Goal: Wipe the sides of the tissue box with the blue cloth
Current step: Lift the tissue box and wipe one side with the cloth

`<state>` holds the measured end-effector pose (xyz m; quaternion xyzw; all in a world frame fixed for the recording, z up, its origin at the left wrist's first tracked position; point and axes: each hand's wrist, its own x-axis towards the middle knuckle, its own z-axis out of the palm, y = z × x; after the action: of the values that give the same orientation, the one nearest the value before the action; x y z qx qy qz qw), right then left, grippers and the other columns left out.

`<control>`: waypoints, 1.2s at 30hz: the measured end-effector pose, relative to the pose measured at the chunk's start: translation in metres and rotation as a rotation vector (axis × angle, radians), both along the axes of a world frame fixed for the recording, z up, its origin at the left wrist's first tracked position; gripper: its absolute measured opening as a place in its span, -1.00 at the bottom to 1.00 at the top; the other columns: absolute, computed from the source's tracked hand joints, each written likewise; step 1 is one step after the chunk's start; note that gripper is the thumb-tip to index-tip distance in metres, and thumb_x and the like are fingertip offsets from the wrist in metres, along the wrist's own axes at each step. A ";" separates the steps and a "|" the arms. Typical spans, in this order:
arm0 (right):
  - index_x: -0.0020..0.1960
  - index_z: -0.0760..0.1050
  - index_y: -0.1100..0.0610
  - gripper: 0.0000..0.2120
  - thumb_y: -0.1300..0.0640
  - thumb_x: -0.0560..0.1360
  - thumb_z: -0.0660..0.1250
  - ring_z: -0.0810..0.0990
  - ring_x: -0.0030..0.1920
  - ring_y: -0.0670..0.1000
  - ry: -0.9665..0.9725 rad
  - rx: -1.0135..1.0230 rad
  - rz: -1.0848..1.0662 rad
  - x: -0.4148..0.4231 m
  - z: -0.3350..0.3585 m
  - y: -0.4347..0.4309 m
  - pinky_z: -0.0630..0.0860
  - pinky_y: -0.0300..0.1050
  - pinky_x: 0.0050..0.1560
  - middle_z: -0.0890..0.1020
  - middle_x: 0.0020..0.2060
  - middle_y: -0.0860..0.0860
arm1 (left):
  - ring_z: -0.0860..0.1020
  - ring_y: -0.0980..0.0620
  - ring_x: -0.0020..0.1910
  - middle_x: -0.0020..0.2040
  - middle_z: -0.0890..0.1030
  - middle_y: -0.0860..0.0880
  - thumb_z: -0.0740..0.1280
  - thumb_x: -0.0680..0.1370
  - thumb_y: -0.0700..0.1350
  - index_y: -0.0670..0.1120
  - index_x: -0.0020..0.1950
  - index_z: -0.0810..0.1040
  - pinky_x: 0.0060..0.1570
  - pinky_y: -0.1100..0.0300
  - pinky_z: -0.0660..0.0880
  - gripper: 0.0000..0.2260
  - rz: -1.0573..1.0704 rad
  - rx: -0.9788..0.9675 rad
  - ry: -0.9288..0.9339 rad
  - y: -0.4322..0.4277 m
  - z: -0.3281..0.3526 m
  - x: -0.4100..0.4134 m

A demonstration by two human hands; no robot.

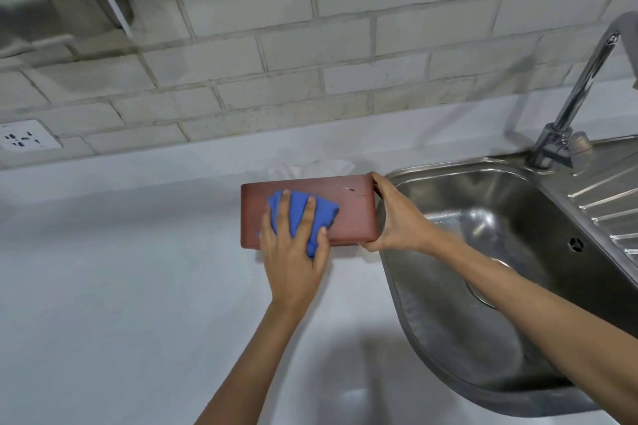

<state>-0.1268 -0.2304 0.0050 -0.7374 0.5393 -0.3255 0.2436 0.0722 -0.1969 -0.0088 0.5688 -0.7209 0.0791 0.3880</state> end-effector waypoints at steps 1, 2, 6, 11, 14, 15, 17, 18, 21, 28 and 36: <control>0.38 0.18 0.13 -0.02 0.09 0.08 0.60 0.49 0.16 0.00 -0.008 0.007 0.006 0.000 0.000 0.000 0.47 -0.13 0.14 0.44 0.20 0.00 | 0.43 -0.39 0.26 0.36 0.45 -0.29 0.21 0.52 -0.01 -0.12 0.26 0.57 0.18 -0.15 0.43 -0.62 0.056 0.004 0.041 0.000 -0.001 0.007; 0.37 0.18 0.13 -0.03 0.09 0.09 0.59 0.49 0.15 0.02 -0.018 0.013 0.009 0.001 0.000 0.001 0.48 -0.09 0.15 0.44 0.20 0.00 | 0.42 -0.40 0.26 0.36 0.44 -0.29 0.22 0.53 -0.02 -0.13 0.26 0.57 0.20 -0.18 0.41 -0.63 0.115 0.017 0.101 -0.002 0.001 0.009; 0.35 0.19 0.14 -0.04 0.09 0.08 0.60 0.49 0.14 0.03 -0.038 0.010 0.005 0.003 0.001 0.000 0.49 -0.06 0.13 0.45 0.18 0.02 | 0.34 -0.40 0.33 0.42 0.37 -0.29 0.29 0.54 -0.07 -0.10 0.33 0.52 0.29 -0.24 0.30 -0.64 0.255 0.085 0.240 -0.022 0.020 -0.021; 0.36 0.20 0.13 -0.01 0.07 0.05 0.62 0.51 0.13 0.00 -0.027 -0.003 0.003 0.002 0.001 -0.002 0.49 -0.10 0.14 0.45 0.19 0.00 | 0.40 -0.36 0.30 0.39 0.43 -0.24 0.23 0.53 -0.02 -0.08 0.28 0.56 0.22 -0.15 0.41 -0.64 0.082 0.049 0.066 0.004 0.006 -0.042; 0.34 0.20 0.09 -0.03 0.04 0.05 0.60 0.49 0.15 -0.01 -0.033 0.010 0.026 0.000 -0.001 -0.003 0.48 -0.11 0.15 0.44 0.19 -0.02 | 0.41 -0.38 0.30 0.37 0.45 -0.26 0.20 0.52 -0.02 -0.10 0.28 0.55 0.22 -0.13 0.43 -0.62 0.090 0.019 0.068 0.019 -0.009 -0.010; 0.33 0.20 0.07 -0.06 0.03 0.05 0.59 0.49 0.14 -0.02 -0.034 0.012 0.028 0.000 -0.002 -0.002 0.48 -0.12 0.14 0.44 0.18 -0.03 | 0.42 -0.39 0.27 0.37 0.44 -0.28 0.20 0.52 -0.02 -0.13 0.27 0.56 0.22 -0.15 0.42 -0.62 0.144 0.007 0.112 0.015 -0.009 0.001; 0.28 0.22 0.06 -0.11 0.05 0.06 0.59 0.48 0.11 -0.01 -0.040 0.012 0.035 0.000 -0.001 -0.003 0.48 -0.10 0.11 0.44 0.15 -0.04 | 0.41 -0.42 0.26 0.37 0.42 -0.32 0.24 0.54 -0.06 -0.15 0.27 0.56 0.25 -0.19 0.39 -0.64 0.268 0.013 0.235 -0.001 0.002 0.011; 0.27 0.23 0.07 -0.12 0.06 0.06 0.59 0.48 0.09 -0.01 -0.042 0.013 0.039 0.000 -0.002 -0.003 0.48 -0.11 0.09 0.44 0.14 -0.03 | 0.38 -0.42 0.28 0.39 0.40 -0.32 0.27 0.54 -0.09 -0.14 0.29 0.55 0.28 -0.19 0.35 -0.66 0.313 0.031 0.292 -0.011 0.010 0.008; 0.27 0.23 0.08 -0.11 0.08 0.05 0.61 0.48 0.08 -0.02 -0.036 -0.001 0.038 0.001 -0.003 -0.004 0.46 -0.16 0.06 0.44 0.15 -0.03 | 0.33 -0.38 0.34 0.43 0.36 -0.26 0.29 0.55 -0.09 -0.08 0.33 0.52 0.28 -0.19 0.31 -0.65 0.292 0.087 0.280 -0.025 0.028 -0.026; 0.34 0.19 0.08 -0.02 0.02 0.02 0.57 0.48 0.08 -0.08 -0.052 -0.016 0.032 0.000 -0.006 -0.004 0.39 -0.31 0.04 0.43 0.17 -0.05 | 0.40 -0.37 0.31 0.39 0.44 -0.25 0.20 0.53 -0.01 -0.07 0.29 0.55 0.20 -0.17 0.42 -0.62 0.077 0.035 0.053 0.011 0.003 -0.038; 0.40 0.16 0.10 0.02 -0.05 0.05 0.55 0.52 0.12 -0.06 -0.047 -0.012 0.022 0.000 -0.006 -0.003 0.45 -0.22 0.07 0.42 0.22 -0.08 | 0.37 -0.34 0.34 0.42 0.40 -0.23 0.27 0.53 -0.07 -0.06 0.31 0.54 0.24 -0.19 0.42 -0.65 0.103 0.070 0.147 -0.003 0.025 -0.081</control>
<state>-0.1265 -0.2333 -0.0013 -0.7368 0.5235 -0.3433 0.2554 -0.0088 -0.1994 0.0163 0.6227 -0.6626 0.0317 0.4150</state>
